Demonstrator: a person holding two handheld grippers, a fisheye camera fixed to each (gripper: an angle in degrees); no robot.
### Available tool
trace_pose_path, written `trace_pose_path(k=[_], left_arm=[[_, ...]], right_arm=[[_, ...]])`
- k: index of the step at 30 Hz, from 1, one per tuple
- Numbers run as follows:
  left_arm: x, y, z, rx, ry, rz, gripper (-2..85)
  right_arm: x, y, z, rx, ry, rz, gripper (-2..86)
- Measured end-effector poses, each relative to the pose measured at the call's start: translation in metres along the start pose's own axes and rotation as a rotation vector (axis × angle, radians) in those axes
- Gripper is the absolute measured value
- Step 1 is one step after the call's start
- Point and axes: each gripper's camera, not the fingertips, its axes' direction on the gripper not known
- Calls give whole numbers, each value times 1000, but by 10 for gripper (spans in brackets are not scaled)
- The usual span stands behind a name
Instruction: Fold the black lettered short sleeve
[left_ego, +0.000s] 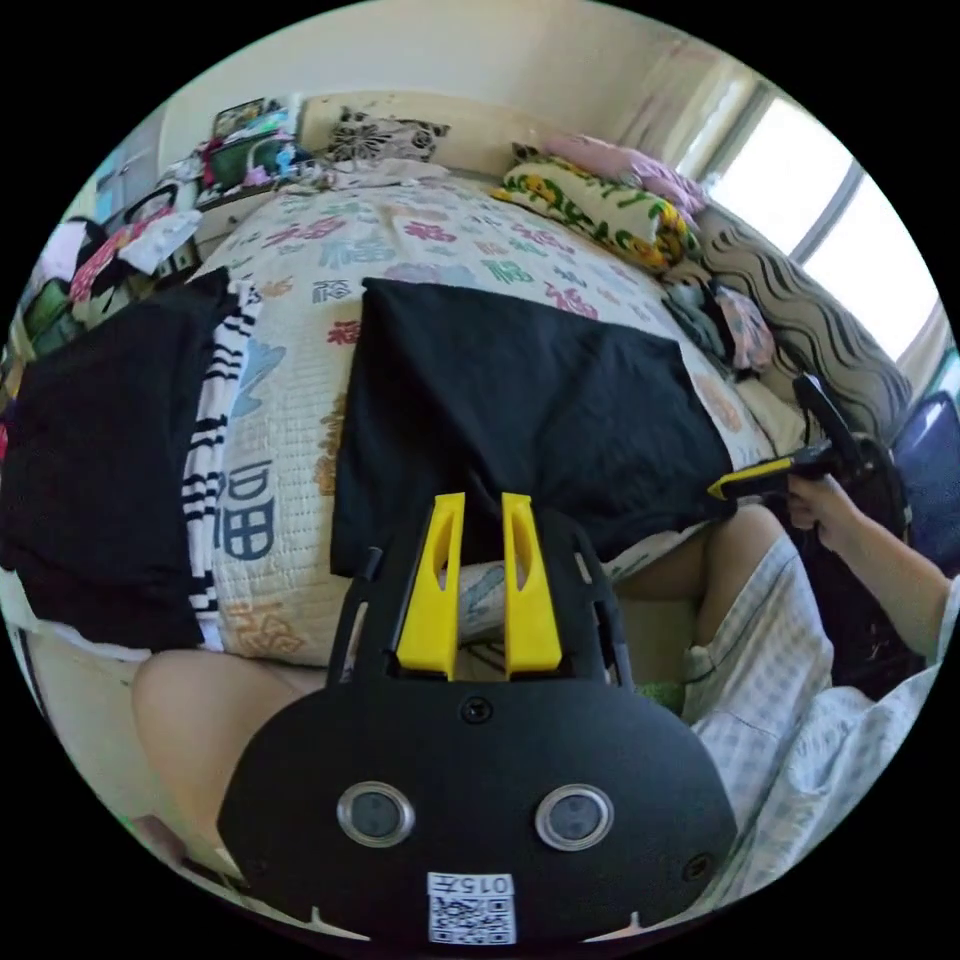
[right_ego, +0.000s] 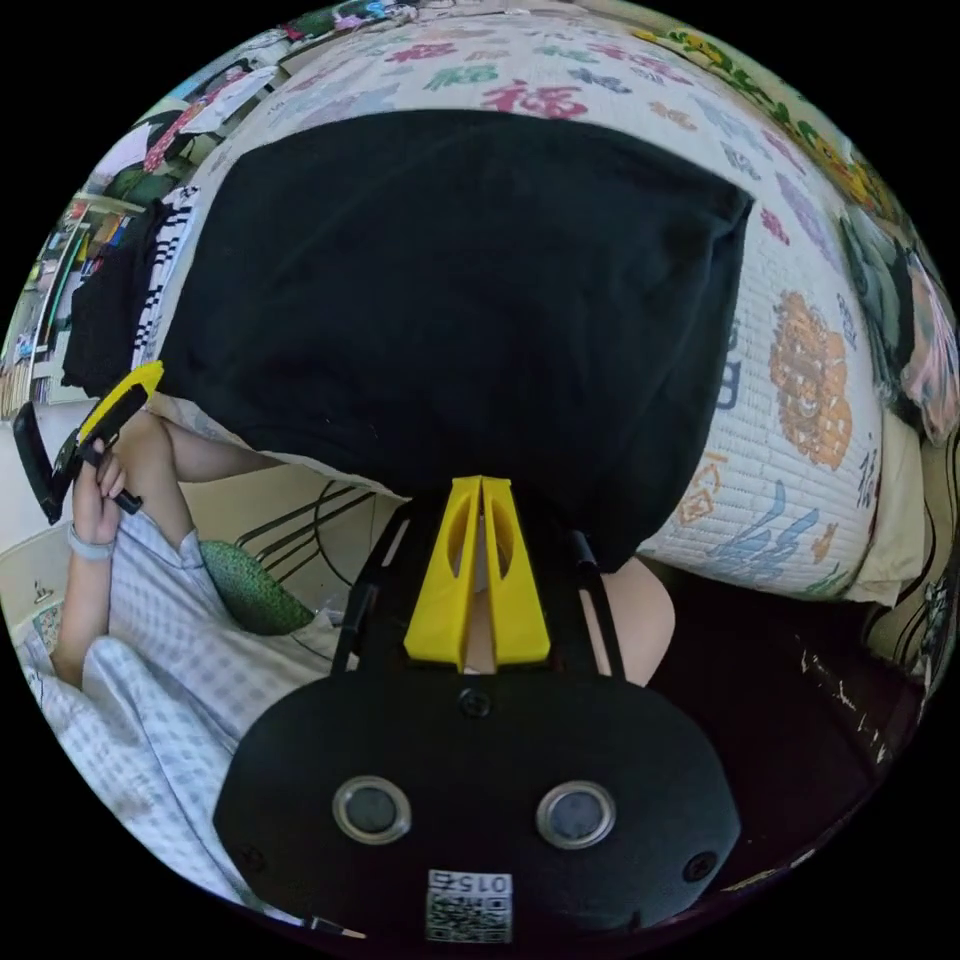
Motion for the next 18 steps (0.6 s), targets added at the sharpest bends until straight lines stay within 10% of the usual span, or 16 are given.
trace_pose_path(k=[18], left_arm=[[-174, -13, -46, 12, 75, -409, 93]], right_arm=[[-314, -313, 42, 60, 82, -359, 79]])
